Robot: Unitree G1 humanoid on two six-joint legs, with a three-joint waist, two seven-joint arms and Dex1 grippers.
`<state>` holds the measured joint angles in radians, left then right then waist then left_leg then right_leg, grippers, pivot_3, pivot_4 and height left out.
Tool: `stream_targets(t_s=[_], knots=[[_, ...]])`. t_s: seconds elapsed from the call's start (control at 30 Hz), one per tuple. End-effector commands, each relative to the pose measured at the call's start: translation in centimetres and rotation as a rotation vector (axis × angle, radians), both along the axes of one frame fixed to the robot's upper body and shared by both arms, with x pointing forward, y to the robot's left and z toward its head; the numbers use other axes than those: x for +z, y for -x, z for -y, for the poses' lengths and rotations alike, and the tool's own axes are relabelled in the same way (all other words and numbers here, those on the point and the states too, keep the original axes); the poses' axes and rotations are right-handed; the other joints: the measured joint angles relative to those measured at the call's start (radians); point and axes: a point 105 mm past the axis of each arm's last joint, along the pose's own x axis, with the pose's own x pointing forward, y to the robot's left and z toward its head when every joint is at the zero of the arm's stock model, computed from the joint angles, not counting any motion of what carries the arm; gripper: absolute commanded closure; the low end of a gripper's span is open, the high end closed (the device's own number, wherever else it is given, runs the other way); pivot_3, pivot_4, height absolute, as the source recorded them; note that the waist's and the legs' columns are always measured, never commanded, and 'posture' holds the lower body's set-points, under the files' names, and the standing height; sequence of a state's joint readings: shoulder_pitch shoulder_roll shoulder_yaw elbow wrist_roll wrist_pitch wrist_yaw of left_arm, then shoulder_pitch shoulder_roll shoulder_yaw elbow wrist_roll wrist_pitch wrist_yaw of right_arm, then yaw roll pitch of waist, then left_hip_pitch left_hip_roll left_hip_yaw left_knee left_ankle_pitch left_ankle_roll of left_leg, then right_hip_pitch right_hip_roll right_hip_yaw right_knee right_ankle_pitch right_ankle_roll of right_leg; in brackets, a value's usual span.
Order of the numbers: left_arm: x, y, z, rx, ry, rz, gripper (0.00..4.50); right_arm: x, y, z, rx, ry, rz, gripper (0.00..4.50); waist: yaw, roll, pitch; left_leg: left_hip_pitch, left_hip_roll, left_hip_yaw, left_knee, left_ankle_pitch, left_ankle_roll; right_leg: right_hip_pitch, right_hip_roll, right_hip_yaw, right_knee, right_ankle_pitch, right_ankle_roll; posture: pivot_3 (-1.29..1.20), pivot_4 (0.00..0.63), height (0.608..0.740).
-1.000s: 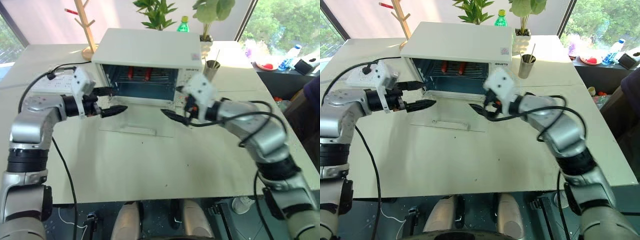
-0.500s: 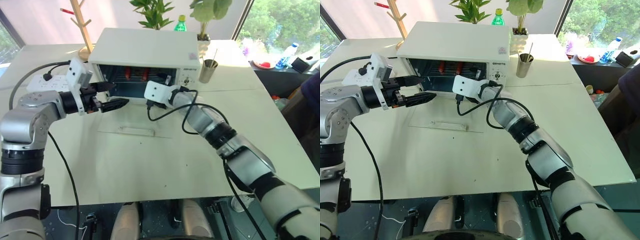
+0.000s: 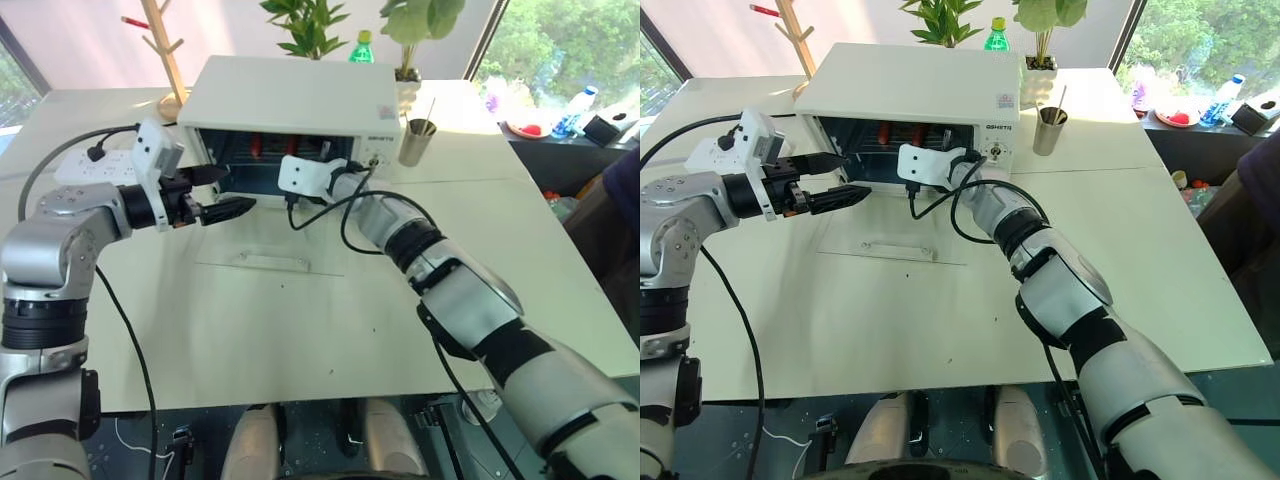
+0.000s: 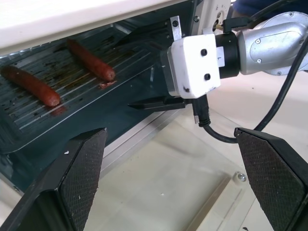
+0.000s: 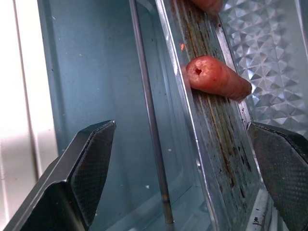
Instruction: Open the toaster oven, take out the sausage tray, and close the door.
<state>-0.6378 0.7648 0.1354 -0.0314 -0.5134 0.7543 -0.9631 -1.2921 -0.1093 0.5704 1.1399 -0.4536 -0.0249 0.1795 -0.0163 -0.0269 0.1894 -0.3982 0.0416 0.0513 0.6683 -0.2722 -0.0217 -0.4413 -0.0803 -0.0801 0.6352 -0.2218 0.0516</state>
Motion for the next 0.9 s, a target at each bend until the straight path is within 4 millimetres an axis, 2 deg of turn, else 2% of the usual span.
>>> stream_targets(t_s=[0.03, 0.13, 0.43, 0.53, 0.6, 0.63, 0.9], knots=[[1.9, 0.0, 0.0, -0.016, 0.014, 0.062, 0.0, 2.6, -0.5, 0.2, -0.009, -0.029, 0.069, 0.89, 0.0, 0.0, 0.0, 0.0, 0.0, 0.0, 0.0, 0.0, 0.0, 0.0, 0.0, 0.0, 0.0, 0.0, 0.0, 0.0, 0.15, 0.717], [2.2, -0.3, -0.4, -0.01, 0.017, 0.069, 0.0, 2.5, -0.5, 0.2, -0.012, -0.03, 0.073, 2.39, 0.001, 0.0, 0.0, 0.0, 0.0, 0.0, 0.0, 0.0, 0.0, 0.0, 0.0, 0.0, 0.0, 0.0, 0.0, 0.0, 0.15, 0.717], [2.6, -1.2, -0.8, -0.015, 0.03, 0.068, 0.0, 2.0, -0.3, 0.0, -0.004, -0.021, 0.066, 2.39, 0.001, 0.0, 0.0, -0.001, 0.0, 0.0, 0.0, 0.0, 0.0, 0.0, 0.0, 0.0, 0.0, 0.0, 0.0, 0.0, 0.15, 0.717], [2.9, -1.9, -1.1, -0.027, 0.033, 0.053, 0.0, 1.8, -0.3, -0.1, 0.003, -0.018, 0.066, 3.21, 0.001, 0.0, 0.0, -0.001, 0.0, 0.0, 0.0, 0.0, -0.001, 0.0, 0.0, 0.0, 0.0, 0.0, 0.0, 0.0, 0.15, 0.717], [2.9, -2.3, -1.3, -0.053, 0.026, 0.013, 0.0, 1.8, -0.2, -0.2, 0.005, -0.018, 0.066, 4.2, -0.001, -0.001, -0.001, 0.0, -0.001, 0.0, 0.0, 0.0, -0.001, 0.0, 0.0, 0.0, 0.001, 0.0, 0.0, 0.0, 0.15, 0.717], [2.9, -2.4, -1.3, -0.075, 0.011, 0.001, 0.0, 1.7, -0.1, -0.3, 0.01, -0.016, 0.067, 4.44, -0.001, -0.003, -0.002, 0.0, -0.001, 0.0, 0.0, 0.0, -0.001, 0.0, 0.0, 0.0, 0.001, 0.0, 0.0, 0.0, 0.15, 0.717], [3.1, -3.6, -1.6, -0.143, -0.058, -0.032, 0.0, 1.3, 0.6, -1.1, 0.048, -0.013, 0.067, 4.44, -0.003, -0.003, -0.002, -0.001, -0.001, 0.0, 0.0, 0.0, -0.001, -0.001, 0.001, -0.001, 0.001, 0.0, 0.0, 0.0, 0.15, 0.717]])
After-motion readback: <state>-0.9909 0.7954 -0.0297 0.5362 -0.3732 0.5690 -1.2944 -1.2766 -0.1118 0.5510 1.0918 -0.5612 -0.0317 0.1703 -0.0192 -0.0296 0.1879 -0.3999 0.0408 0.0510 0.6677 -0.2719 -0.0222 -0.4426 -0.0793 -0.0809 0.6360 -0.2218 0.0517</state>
